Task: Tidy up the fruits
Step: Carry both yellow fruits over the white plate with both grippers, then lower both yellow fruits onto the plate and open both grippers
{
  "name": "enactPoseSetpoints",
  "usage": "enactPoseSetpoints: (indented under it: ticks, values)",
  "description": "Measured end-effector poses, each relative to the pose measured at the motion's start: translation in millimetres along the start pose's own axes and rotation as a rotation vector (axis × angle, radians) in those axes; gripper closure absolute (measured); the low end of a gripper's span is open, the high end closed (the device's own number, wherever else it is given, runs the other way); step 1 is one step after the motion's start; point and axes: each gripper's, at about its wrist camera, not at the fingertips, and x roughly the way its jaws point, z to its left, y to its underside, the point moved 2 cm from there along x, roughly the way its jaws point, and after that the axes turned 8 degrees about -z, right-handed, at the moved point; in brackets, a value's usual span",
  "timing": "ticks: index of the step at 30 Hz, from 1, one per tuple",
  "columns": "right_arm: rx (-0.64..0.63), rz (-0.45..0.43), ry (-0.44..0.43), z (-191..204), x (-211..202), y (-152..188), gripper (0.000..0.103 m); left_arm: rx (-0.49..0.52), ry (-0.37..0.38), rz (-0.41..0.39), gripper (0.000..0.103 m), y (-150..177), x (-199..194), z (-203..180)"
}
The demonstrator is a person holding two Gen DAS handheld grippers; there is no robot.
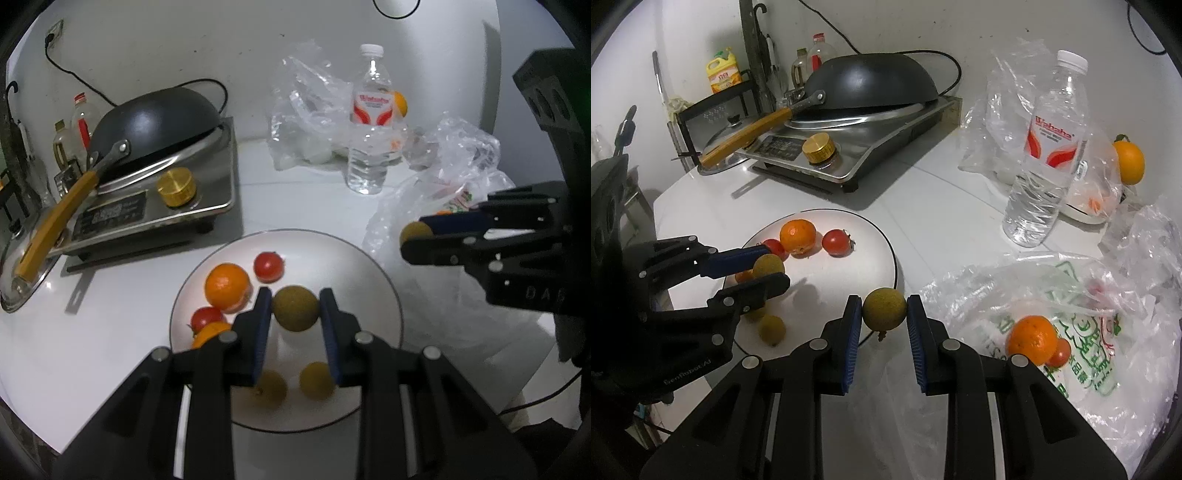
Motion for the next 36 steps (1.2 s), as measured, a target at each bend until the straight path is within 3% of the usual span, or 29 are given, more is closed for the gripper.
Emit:
enactPoseSetpoints:
  ticks: [21, 36]
  values:
    - [-0.015, 0.042, -0.059, 19, 66, -20, 0.076, -0.035, 0.019, 0.059, 0.076, 6, 33, 21]
    - [-0.033, 0.083, -0.066, 23, 85, -19, 0.076, -0.049, 0.024, 0.06, 0.075, 5, 37, 24]
